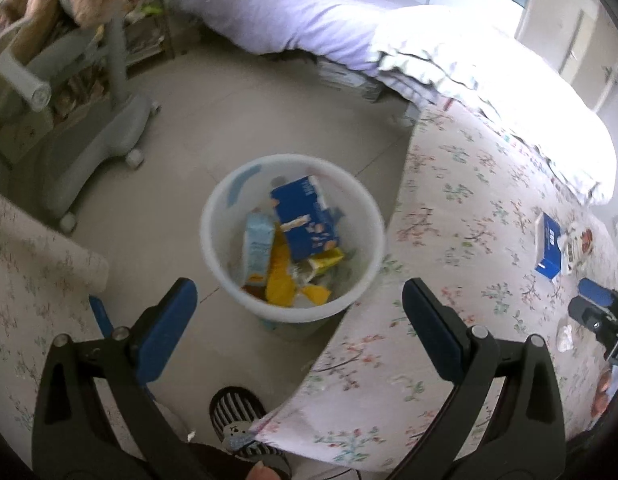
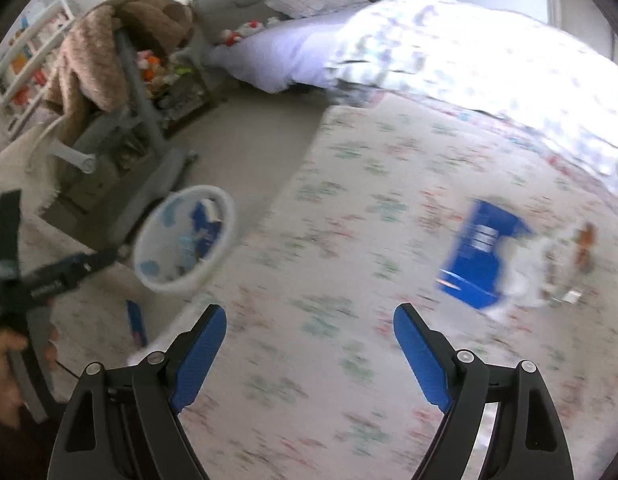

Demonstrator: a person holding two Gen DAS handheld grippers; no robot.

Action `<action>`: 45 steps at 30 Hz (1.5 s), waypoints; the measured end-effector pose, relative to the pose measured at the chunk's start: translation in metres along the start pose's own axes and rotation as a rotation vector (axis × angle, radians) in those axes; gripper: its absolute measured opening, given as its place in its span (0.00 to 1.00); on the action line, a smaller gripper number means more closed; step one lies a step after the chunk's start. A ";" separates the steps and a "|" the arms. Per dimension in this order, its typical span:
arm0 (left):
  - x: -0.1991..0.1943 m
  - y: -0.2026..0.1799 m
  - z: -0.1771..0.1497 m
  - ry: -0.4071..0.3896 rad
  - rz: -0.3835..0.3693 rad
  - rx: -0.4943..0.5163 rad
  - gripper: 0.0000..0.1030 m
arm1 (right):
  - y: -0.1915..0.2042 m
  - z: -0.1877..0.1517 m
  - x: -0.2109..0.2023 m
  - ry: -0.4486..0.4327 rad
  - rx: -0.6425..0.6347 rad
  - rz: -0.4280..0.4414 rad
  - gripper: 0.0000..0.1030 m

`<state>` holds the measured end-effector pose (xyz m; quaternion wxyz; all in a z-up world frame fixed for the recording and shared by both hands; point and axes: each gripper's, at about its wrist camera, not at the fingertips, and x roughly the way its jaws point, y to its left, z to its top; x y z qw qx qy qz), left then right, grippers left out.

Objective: Collect trash
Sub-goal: 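Open the right tool to drop the blue box into the bin, then grasp the blue biscuit box with the left tool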

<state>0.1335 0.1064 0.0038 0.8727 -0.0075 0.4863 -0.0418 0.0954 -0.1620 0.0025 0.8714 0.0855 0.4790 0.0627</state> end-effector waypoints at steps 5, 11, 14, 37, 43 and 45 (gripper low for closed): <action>0.003 -0.037 0.006 0.009 -0.023 0.063 0.99 | -0.042 -0.005 -0.018 0.001 0.031 -0.091 0.85; 0.011 -0.095 0.012 0.023 -0.050 0.151 0.99 | -0.107 -0.007 -0.037 -0.038 0.151 -0.154 0.85; 0.019 -0.124 0.013 0.044 -0.073 0.176 0.99 | -0.138 -0.007 -0.051 -0.051 0.261 -0.205 0.85; 0.079 -0.314 0.011 0.136 -0.330 0.258 0.94 | -0.264 -0.030 -0.065 -0.014 0.578 -0.257 0.85; 0.094 -0.324 0.012 0.151 -0.369 0.232 0.62 | -0.264 -0.021 -0.054 -0.001 0.554 -0.254 0.85; 0.099 -0.326 0.012 0.171 -0.380 0.228 0.50 | -0.263 -0.018 -0.049 0.006 0.544 -0.236 0.85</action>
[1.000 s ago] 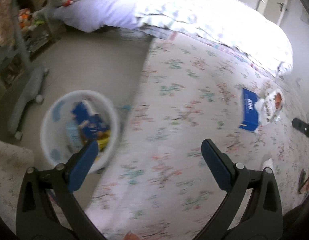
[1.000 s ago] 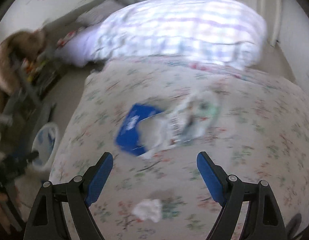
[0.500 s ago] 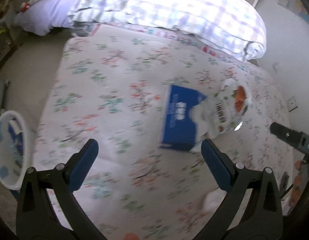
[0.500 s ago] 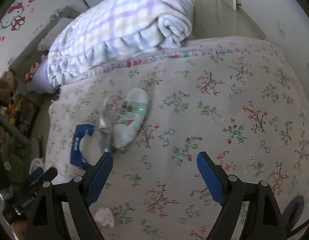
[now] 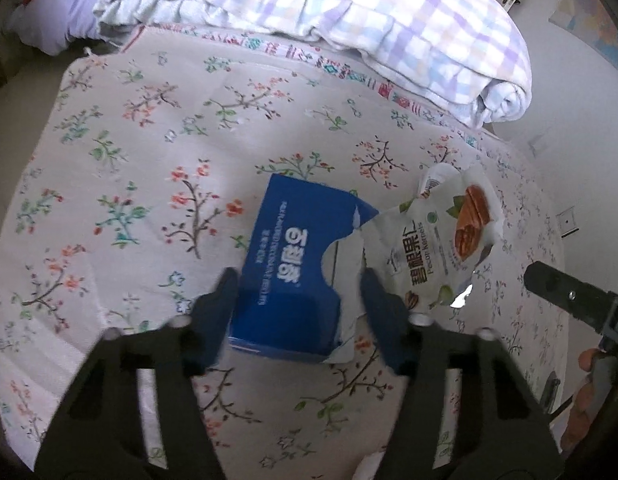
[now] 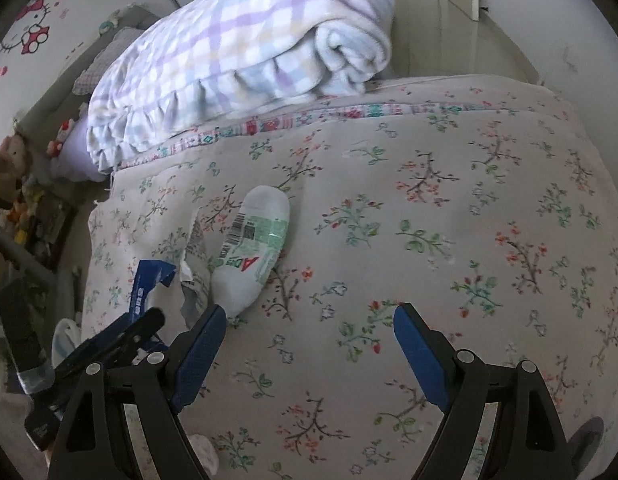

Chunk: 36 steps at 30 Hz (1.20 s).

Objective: Collect trash
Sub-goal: 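Grasp the blue biscuit box with the left tool, then grasp the white bottle with the right tool while the left tool holds the biscuit box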

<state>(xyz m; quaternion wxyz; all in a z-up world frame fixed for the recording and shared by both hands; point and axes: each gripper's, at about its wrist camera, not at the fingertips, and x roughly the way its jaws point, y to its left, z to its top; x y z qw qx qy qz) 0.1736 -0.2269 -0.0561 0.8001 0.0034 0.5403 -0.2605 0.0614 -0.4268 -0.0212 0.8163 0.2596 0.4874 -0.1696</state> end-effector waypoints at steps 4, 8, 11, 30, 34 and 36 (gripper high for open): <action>-0.002 0.001 -0.001 0.003 -0.002 0.010 0.49 | 0.009 0.000 0.006 0.012 -0.027 0.025 0.85; -0.013 0.010 -0.002 -0.011 0.010 0.019 0.49 | 0.022 -0.002 0.014 0.023 -0.068 0.063 0.84; -0.021 0.022 -0.005 -0.012 0.014 0.003 0.49 | 0.029 -0.004 0.019 0.030 -0.087 0.096 0.83; -0.059 0.076 -0.015 -0.020 0.021 -0.074 0.49 | 0.059 -0.005 0.043 -0.023 -0.222 0.189 0.44; -0.060 0.078 -0.016 -0.020 0.028 -0.071 0.49 | 0.066 -0.006 0.043 -0.041 -0.250 0.191 0.34; -0.059 0.079 -0.017 -0.016 0.030 -0.071 0.49 | 0.069 -0.007 0.045 -0.045 -0.262 0.184 0.28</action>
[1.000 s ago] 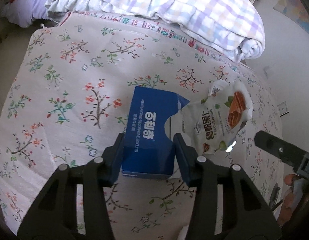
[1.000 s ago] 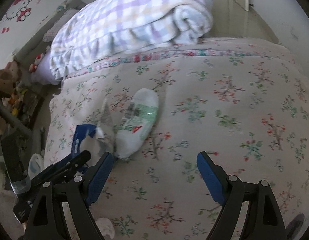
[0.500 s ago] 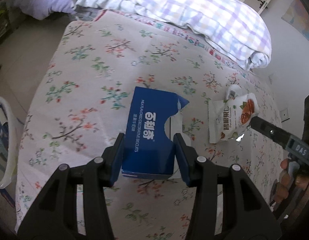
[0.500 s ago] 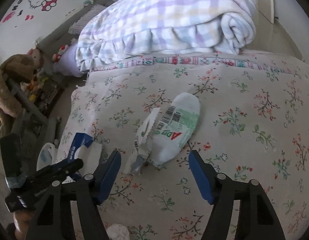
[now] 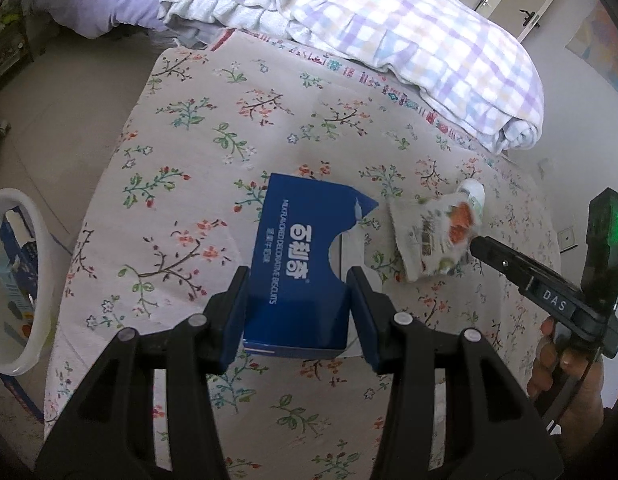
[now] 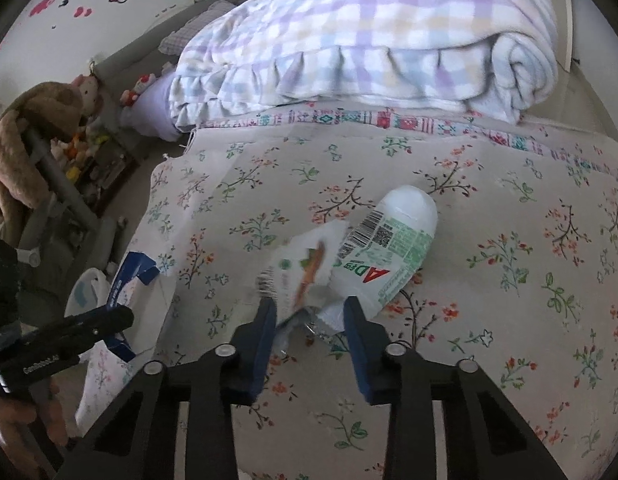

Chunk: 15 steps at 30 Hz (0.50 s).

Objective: Collect trash
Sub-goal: 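Grasp the white bottle with the right tool while the left tool holds the biscuit box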

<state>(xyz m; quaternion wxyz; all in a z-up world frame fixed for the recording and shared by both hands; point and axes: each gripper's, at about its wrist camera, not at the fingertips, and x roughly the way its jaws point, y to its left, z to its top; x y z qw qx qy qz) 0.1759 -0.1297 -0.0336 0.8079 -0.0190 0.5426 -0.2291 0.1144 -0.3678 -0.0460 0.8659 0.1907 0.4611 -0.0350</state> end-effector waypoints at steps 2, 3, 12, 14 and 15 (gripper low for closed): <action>-0.001 0.002 -0.002 0.003 -0.002 -0.003 0.49 | 0.000 0.000 0.003 0.009 -0.002 -0.004 0.26; -0.001 0.002 -0.002 0.004 -0.003 -0.003 0.49 | -0.001 0.000 0.005 0.017 -0.001 -0.004 0.26; -0.009 0.016 0.000 -0.015 0.013 -0.028 0.49 | -0.018 0.003 0.001 -0.005 0.095 -0.035 0.71; -0.010 0.018 0.001 -0.016 0.014 -0.033 0.49 | -0.027 0.005 -0.003 -0.031 0.125 -0.065 0.73; -0.010 0.019 0.001 -0.016 0.015 -0.035 0.49 | -0.031 0.006 -0.003 -0.032 0.137 -0.078 0.73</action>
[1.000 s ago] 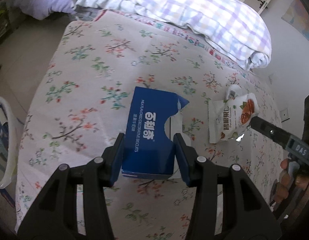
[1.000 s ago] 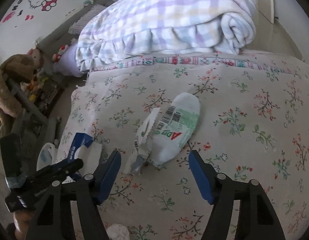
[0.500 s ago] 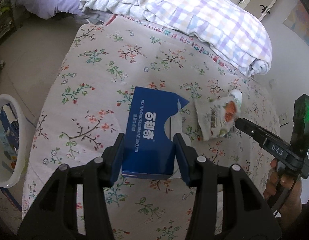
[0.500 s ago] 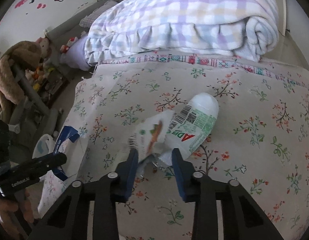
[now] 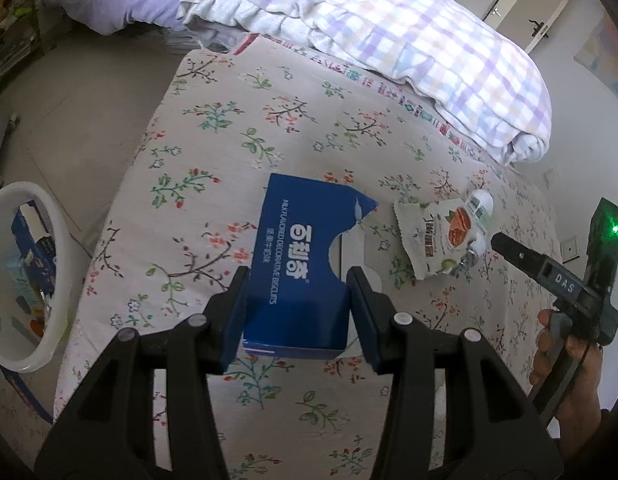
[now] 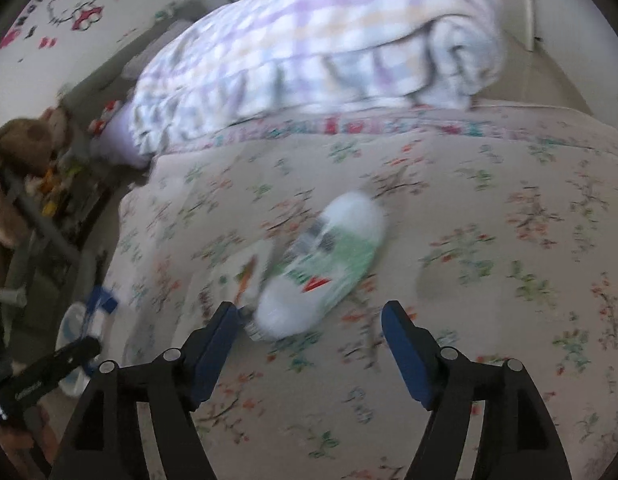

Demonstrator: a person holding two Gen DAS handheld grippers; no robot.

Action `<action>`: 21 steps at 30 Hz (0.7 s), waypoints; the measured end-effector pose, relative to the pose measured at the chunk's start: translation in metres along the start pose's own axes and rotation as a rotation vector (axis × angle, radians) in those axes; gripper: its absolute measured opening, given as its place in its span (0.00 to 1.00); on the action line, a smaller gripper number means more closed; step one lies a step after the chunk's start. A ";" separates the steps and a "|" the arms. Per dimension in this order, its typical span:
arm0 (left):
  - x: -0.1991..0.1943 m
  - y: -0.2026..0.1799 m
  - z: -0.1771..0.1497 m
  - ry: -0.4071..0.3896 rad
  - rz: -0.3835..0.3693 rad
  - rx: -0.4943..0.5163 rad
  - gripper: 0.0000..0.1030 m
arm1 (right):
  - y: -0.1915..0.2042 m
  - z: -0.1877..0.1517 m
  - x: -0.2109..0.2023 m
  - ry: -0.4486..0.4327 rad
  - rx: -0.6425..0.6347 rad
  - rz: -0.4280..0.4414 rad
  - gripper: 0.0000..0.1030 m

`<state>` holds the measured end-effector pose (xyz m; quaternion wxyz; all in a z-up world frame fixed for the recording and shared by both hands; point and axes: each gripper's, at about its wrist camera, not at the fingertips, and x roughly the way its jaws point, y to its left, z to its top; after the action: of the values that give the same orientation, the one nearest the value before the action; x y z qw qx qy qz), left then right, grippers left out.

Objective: Collect trash
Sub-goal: 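Grasp the white bottle with the right tool while the left tool holds the biscuit box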

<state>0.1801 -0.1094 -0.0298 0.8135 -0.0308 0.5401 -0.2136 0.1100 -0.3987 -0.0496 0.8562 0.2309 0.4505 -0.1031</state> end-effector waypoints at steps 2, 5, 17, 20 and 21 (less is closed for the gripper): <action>0.000 0.000 0.000 0.002 0.000 -0.001 0.49 | -0.005 0.002 0.003 0.004 0.021 -0.004 0.74; 0.002 0.000 -0.002 0.011 0.000 0.000 0.49 | -0.008 0.000 0.009 0.027 0.048 -0.003 0.74; 0.008 -0.003 -0.003 0.024 -0.003 0.005 0.49 | 0.015 -0.006 0.028 0.054 -0.028 -0.023 0.74; 0.009 -0.003 -0.003 0.026 -0.002 0.005 0.49 | 0.016 -0.008 0.028 0.060 -0.048 -0.056 0.73; 0.009 -0.003 -0.003 0.026 -0.001 0.005 0.49 | 0.015 -0.008 0.028 0.064 -0.050 -0.067 0.73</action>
<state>0.1796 -0.1145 -0.0378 0.8064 -0.0263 0.5499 -0.2159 0.1261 -0.3806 -0.0716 0.8430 0.1972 0.4877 -0.1127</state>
